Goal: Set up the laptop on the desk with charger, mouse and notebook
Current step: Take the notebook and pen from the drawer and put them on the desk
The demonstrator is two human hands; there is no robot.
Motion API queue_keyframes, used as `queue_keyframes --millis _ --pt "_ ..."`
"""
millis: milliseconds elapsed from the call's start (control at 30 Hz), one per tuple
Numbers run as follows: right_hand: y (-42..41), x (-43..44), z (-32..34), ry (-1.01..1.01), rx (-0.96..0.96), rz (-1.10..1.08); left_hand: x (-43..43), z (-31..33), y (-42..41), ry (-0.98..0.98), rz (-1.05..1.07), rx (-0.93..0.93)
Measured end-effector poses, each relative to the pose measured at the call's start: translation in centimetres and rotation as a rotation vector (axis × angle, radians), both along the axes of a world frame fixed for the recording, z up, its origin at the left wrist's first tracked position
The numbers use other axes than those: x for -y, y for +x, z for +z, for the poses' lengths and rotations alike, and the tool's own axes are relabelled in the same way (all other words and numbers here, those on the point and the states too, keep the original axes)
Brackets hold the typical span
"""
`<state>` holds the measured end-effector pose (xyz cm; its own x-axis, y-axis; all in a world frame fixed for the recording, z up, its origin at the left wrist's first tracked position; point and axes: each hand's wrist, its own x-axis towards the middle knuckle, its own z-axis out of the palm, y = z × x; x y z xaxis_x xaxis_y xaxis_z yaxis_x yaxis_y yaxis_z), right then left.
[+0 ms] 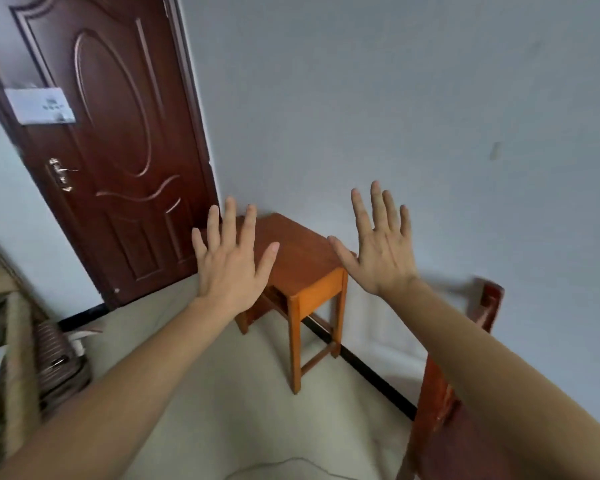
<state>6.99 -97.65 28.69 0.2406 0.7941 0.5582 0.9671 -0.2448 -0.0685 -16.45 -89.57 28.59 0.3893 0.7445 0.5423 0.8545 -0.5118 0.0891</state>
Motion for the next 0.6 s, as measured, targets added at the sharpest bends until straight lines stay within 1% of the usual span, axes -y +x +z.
queue_keyframes --millis 133,267,367,501,601 --pt "-1.8 -10.1 -2.2 0.016 0.020 0.110 -7.8 -1.5 -2.9 0.011 0.100 -0.033" --pt "-2.4 -22.8 -2.7 0.034 0.001 0.207 -18.6 -0.9 -4.0 0.049 0.201 -0.045" --pt "-2.6 -31.5 -1.2 0.029 -0.012 0.250 -26.1 0.8 -3.9 0.050 0.254 -0.024" --pt "-3.3 -42.7 1.6 0.041 0.009 0.321 -35.4 2.8 -4.8 0.107 0.291 -0.010" --pt "-4.8 -49.2 1.8 0.018 -0.015 0.338 -40.9 2.8 -6.3 0.128 0.314 0.011"
